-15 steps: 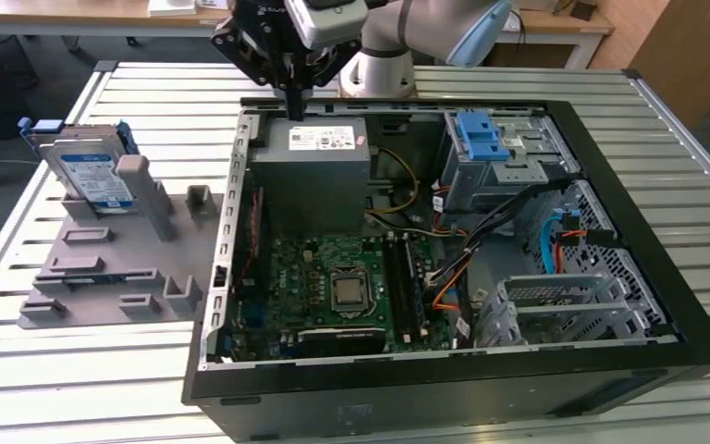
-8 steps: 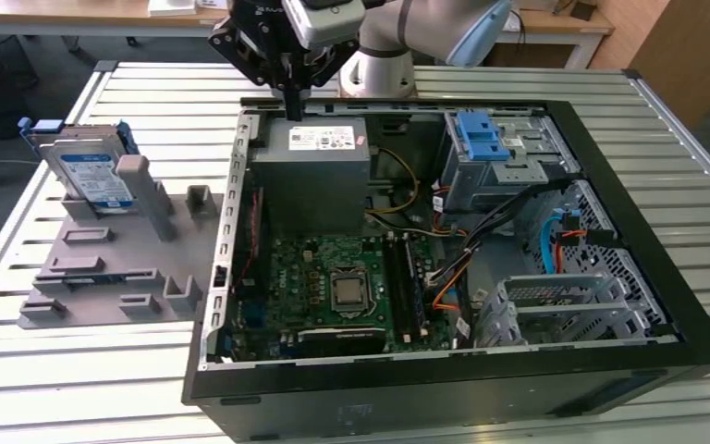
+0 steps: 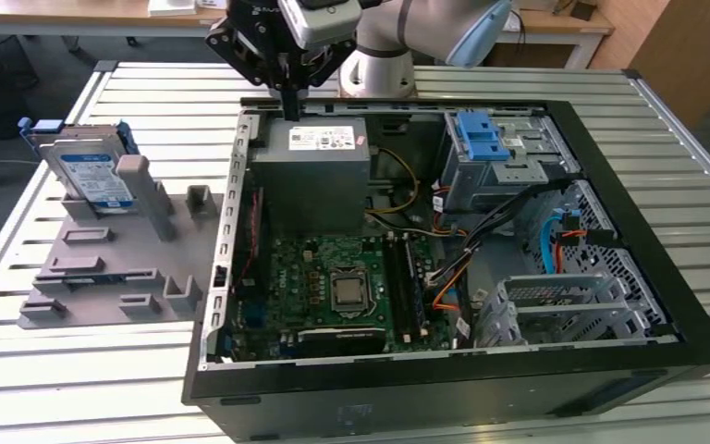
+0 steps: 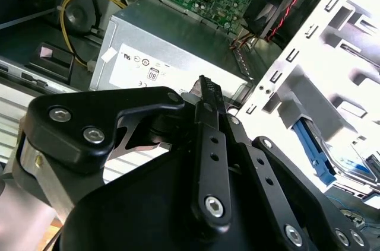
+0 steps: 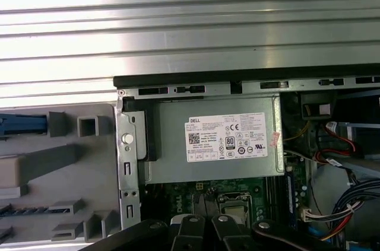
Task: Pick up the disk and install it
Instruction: 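Reach for the disk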
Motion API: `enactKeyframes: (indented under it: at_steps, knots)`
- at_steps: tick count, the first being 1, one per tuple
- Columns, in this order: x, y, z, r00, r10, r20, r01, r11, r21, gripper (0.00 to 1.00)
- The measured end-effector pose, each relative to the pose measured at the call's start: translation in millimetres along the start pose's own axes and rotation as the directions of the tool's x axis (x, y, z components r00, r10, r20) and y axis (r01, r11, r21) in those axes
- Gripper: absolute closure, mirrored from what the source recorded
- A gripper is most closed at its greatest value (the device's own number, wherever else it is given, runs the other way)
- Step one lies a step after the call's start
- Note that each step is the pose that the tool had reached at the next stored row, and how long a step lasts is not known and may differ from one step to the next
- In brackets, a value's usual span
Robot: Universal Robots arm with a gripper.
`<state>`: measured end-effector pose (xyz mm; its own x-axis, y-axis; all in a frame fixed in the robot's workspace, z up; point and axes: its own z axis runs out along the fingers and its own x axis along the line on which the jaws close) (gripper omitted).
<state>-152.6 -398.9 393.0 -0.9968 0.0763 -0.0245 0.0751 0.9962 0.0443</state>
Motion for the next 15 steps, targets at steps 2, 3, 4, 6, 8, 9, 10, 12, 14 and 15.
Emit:
enactKeyframes:
  at_steps: [2, 3, 4, 6, 8, 9, 10, 12, 14, 15]
  knots:
    - [0.4, 0.0, 0.0, 1.0000, 0.000, 0.0000, 0.000, 1.0000, 0.0000, 0.89]
    - [0.6, -0.1, 0.0, 1.0000, 0.000, 0.0000, 0.000, 1.0000, 0.0000, 0.89]
    - [1.3, -0.1, 0.0, 1.0000, 0.000, 0.0000, 0.000, 1.0000, 0.0000, 0.89]
    - [1.4, -0.1, 0.0, 1.0000, 0.000, 0.0000, 0.000, 1.0000, 0.0000, 0.89]
    - [1.8, -0.1, 0.0, 1.0000, 0.000, 0.0000, 0.000, 1.0000, 0.0000, 0.89]
    - [1.9, -0.1, 0.0, 1.0000, 0.000, 0.0000, 0.000, 1.0000, 0.0000, 0.89]
    - [2.0, -0.2, 0.0, 1.0000, 0.000, 0.0000, 0.000, 1.0000, 0.0000, 0.89]
    - [2.3, -0.2, 0.0, 1.0000, 0.000, 0.0000, 0.000, 1.0000, -0.0001, 0.89]
    - [6.0, -0.5, -0.2, 1.0000, 0.000, 0.0000, 0.000, 1.0000, 0.0000, 0.89]
    - [6.2, -0.5, -0.2, 1.0000, 0.000, 0.0000, 0.000, 1.0000, 0.0000, 0.89]
